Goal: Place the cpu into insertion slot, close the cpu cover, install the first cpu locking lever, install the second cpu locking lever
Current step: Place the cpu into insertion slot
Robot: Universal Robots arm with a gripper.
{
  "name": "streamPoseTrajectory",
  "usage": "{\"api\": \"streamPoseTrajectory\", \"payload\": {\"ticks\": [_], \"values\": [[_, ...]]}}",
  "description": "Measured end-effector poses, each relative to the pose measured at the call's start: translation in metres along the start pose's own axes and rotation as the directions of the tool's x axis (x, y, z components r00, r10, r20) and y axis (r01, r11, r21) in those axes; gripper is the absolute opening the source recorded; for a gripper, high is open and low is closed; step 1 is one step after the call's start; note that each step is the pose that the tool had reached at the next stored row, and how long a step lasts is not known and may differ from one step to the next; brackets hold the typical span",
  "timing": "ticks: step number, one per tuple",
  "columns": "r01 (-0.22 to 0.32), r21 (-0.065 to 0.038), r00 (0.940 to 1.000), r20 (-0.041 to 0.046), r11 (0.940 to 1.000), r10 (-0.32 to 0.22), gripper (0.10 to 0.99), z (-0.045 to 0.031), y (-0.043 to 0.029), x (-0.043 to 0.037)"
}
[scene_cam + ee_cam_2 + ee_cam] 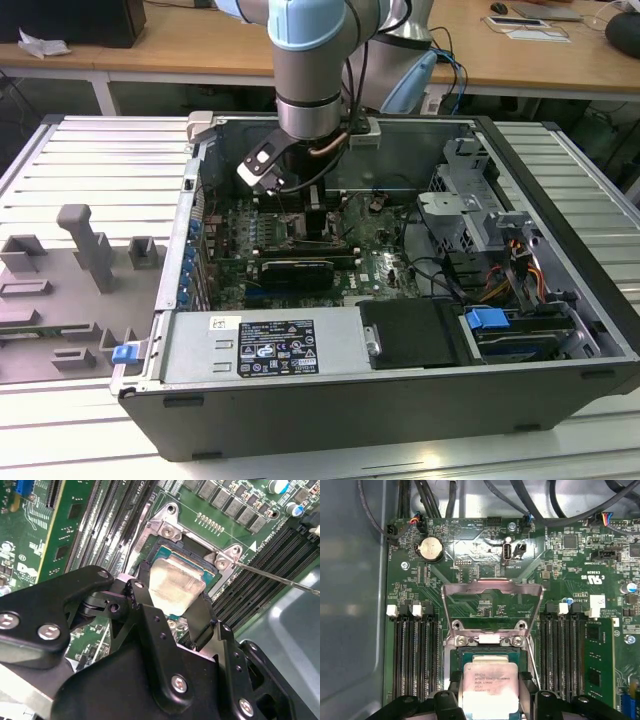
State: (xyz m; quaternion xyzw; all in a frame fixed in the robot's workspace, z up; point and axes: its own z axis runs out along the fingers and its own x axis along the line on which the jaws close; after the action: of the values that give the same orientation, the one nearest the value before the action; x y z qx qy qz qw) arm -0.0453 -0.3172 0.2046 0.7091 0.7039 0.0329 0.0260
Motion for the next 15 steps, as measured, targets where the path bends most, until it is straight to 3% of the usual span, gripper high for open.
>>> {"api": "streamPoseTrajectory", "payload": {"ticks": [15], "values": [[-0.013, 0.0, 0.9999, 0.0022, 0.9999, 0.013, 0.545, 0.003, -0.0003, 0.0]]}}
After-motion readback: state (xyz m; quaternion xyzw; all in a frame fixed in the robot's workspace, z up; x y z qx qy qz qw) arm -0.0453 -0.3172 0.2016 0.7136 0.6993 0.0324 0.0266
